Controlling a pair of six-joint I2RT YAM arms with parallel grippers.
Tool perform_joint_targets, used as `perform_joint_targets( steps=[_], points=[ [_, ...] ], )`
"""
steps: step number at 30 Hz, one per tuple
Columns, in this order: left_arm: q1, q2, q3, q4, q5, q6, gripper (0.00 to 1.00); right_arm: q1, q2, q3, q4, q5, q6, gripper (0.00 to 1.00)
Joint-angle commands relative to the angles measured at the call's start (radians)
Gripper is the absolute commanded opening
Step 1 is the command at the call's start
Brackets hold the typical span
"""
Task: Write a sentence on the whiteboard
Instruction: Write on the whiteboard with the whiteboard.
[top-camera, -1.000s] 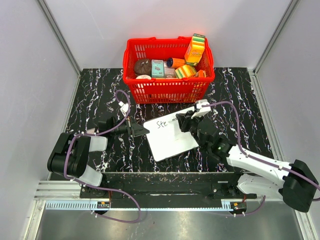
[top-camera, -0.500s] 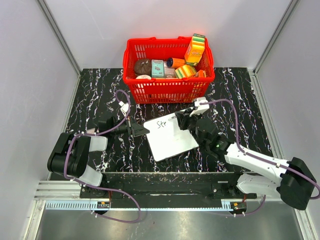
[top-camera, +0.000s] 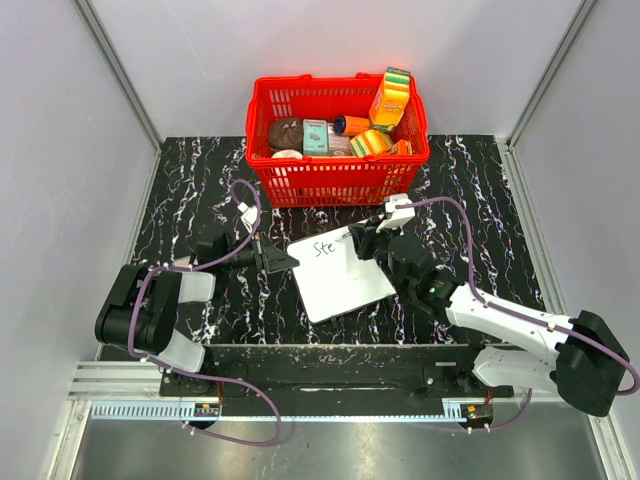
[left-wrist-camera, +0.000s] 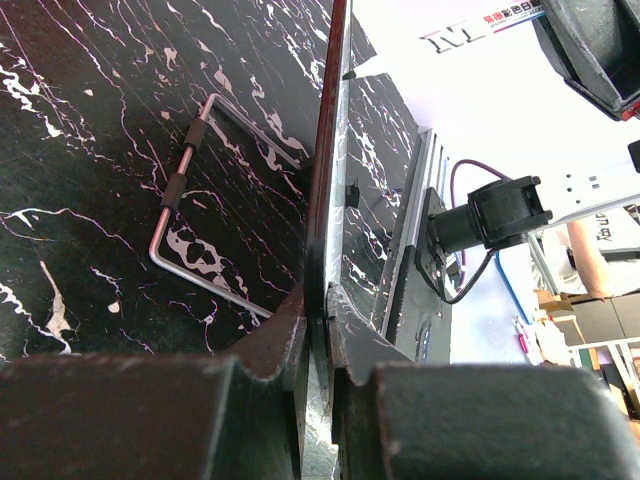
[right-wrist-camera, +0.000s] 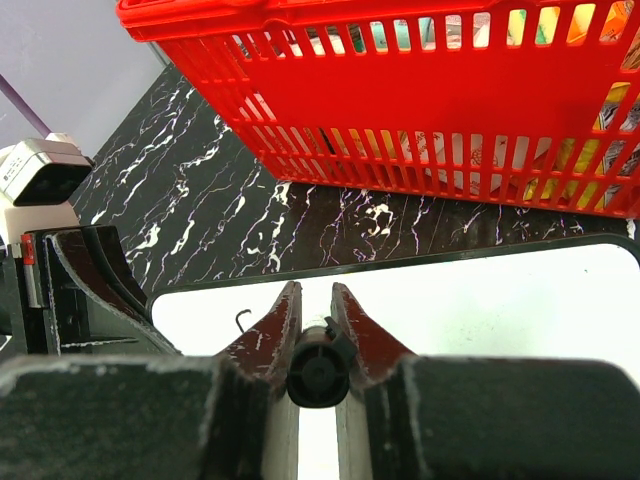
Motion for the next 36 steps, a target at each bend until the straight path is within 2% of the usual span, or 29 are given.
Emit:
perform_joint_targets(
  steps=[1, 36],
  points=[
    [-0.006, 0.012, 0.023, 0.035, 0.003, 0.068, 0.0, -0.006, -0.009, 0.01, 0.002, -0.005, 0.005, 0.0],
    [-0.006, 0.012, 0.023, 0.032, 0.003, 0.07, 0.0, -0.006, -0.12, -0.131, -0.055, -0.073, 0.091, 0.0]
  ],
)
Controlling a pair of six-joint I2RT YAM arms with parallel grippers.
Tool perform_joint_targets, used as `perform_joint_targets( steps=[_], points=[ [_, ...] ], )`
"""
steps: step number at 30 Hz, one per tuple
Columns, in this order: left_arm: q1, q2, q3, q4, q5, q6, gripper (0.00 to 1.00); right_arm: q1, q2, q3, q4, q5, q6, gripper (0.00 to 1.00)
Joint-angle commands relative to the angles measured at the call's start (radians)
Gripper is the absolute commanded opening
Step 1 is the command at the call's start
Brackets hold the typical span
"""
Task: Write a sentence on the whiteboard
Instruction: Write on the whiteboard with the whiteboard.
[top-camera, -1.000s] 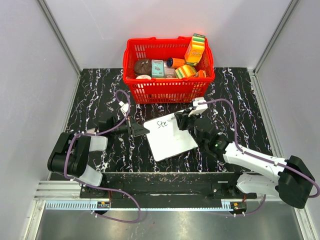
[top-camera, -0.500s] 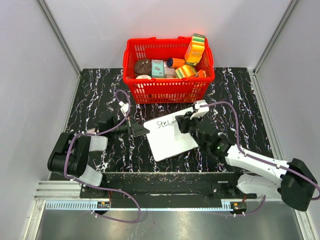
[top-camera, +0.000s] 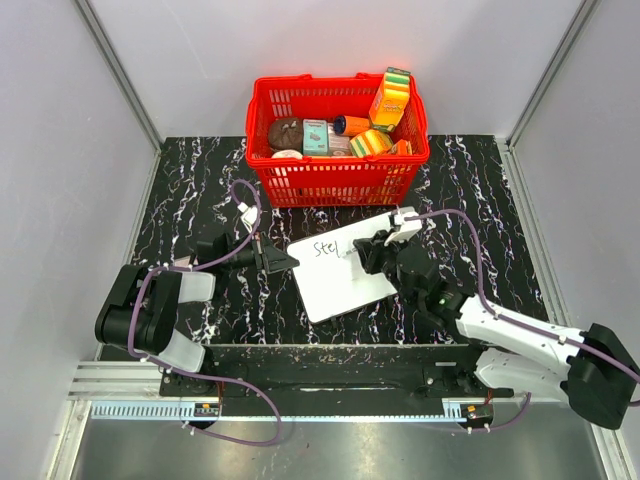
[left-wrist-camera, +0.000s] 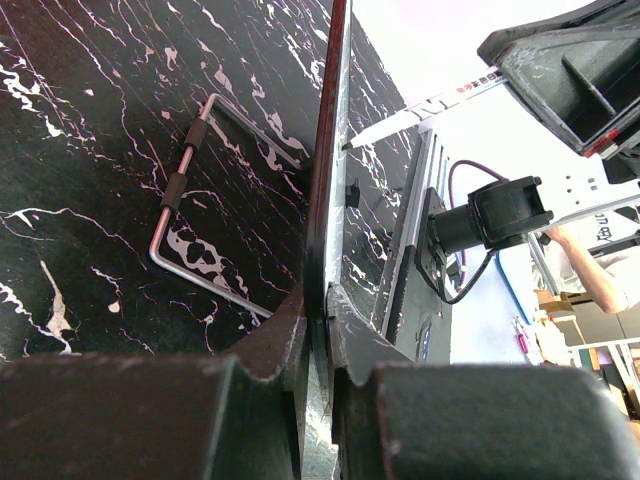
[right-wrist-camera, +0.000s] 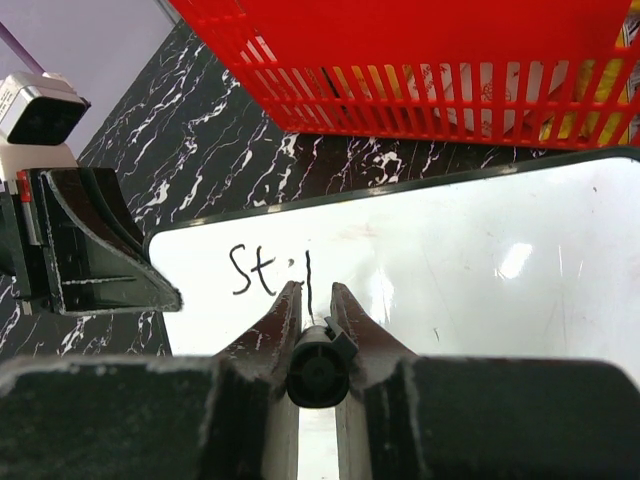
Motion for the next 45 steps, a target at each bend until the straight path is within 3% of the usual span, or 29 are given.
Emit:
perform_joint_targets(
  steps=[1, 13, 26, 45],
  points=[
    [-0.006, 0.012, 0.025, 0.032, 0.003, 0.07, 0.0, -0.006, -0.033, -0.031, -0.018, -0.02, 0.026, 0.0],
    [-0.007, 0.017, 0.028, 0.027, 0.003, 0.071, 0.0, -0.006, -0.081, 0.011, 0.054, -0.026, 0.005, 0.0],
    [-0.009, 0.02, 0.031, 0.026, 0.003, 0.072, 0.0, -0.008, 0.029, 0.116, 0.079, 0.048, -0.046, 0.0],
    [-0.01, 0.021, 0.032, 0.024, 0.006, 0.072, 0.0, -0.029, 0.069, 0.111, 0.094, 0.078, -0.037, 0.0]
  ],
)
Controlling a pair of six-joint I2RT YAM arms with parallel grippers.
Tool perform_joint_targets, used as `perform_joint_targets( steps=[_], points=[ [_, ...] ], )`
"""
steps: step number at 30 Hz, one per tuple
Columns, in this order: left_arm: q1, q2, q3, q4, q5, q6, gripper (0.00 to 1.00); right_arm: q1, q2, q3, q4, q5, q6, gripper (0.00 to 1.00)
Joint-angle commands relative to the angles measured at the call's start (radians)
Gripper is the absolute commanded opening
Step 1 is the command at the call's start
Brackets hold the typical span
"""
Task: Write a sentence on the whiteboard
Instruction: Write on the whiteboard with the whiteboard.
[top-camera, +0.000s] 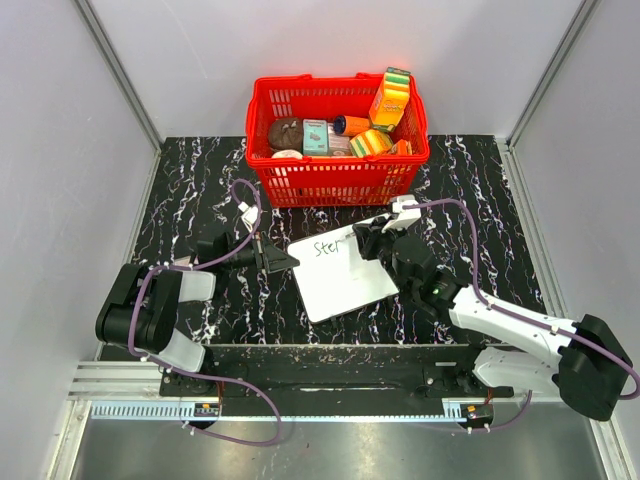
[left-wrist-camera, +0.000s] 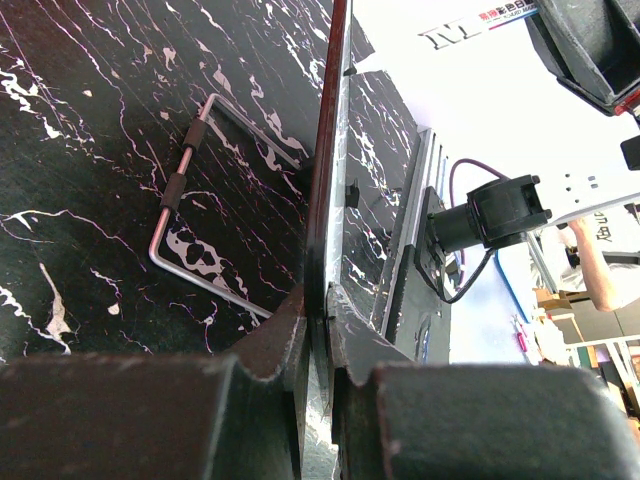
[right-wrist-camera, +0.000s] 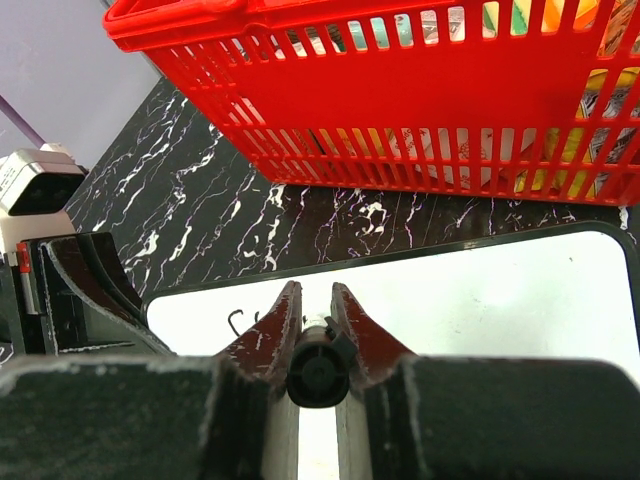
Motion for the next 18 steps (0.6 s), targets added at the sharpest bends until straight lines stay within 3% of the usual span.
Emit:
perform_joint_targets(
  steps=[1, 18],
  points=[
    [-0.009, 0.014, 0.026, 0.025, 0.004, 0.07, 0.0, -0.01, 0.006, 0.035, 0.053, 0.024, -0.005, 0.0],
    [-0.009, 0.014, 0.026, 0.025, 0.001, 0.072, 0.0, -0.024, -0.019, 0.004, 0.0, 0.018, 0.026, 0.0]
  ],
)
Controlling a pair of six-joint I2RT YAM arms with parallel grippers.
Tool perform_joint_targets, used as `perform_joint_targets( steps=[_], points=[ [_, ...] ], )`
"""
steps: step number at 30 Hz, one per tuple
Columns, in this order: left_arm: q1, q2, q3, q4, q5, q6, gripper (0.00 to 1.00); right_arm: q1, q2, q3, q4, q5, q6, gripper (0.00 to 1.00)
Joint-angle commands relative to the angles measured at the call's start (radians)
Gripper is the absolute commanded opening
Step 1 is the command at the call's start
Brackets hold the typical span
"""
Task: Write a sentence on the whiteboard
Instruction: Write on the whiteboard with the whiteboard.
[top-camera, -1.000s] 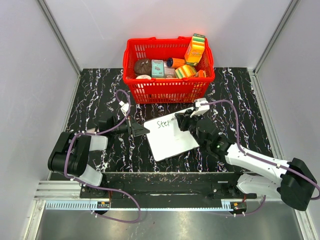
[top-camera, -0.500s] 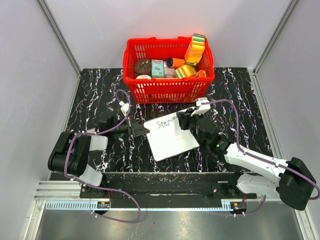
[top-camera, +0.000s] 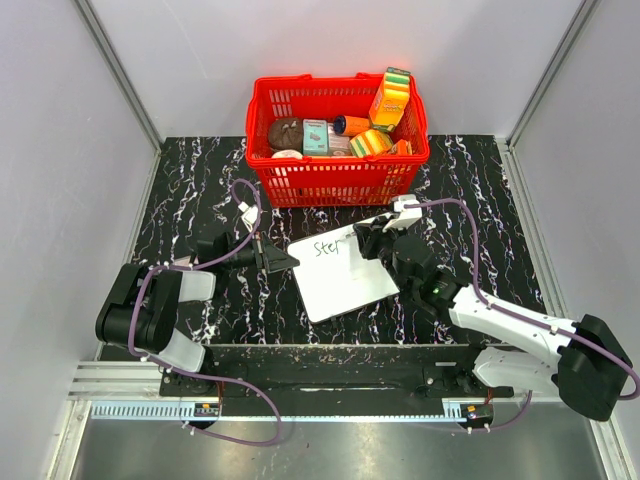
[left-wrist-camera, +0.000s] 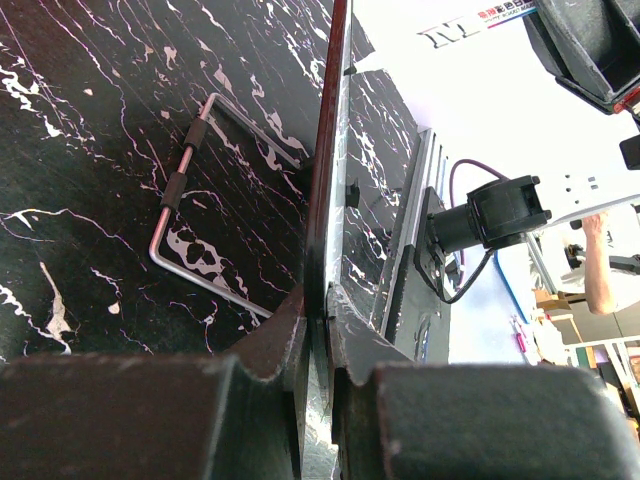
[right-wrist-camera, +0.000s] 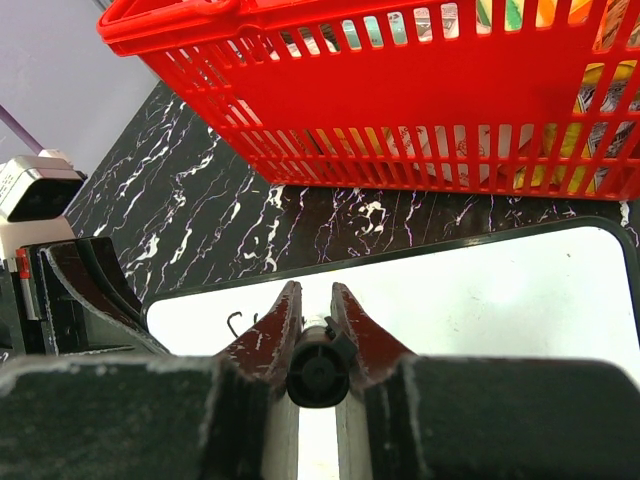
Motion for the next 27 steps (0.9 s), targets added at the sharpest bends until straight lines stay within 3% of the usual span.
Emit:
perform_joint_targets(
  steps=[1, 27],
  points=[
    [-0.009, 0.014, 0.024, 0.031, 0.003, 0.071, 0.0, -0.013, -0.025, -0.001, -0.002, 0.015, 0.009, 0.0],
    [-0.009, 0.016, 0.024, 0.028, 0.0, 0.073, 0.0, -0.014, -0.046, -0.048, 0.01, -0.073, 0.044, 0.0]
  ],
)
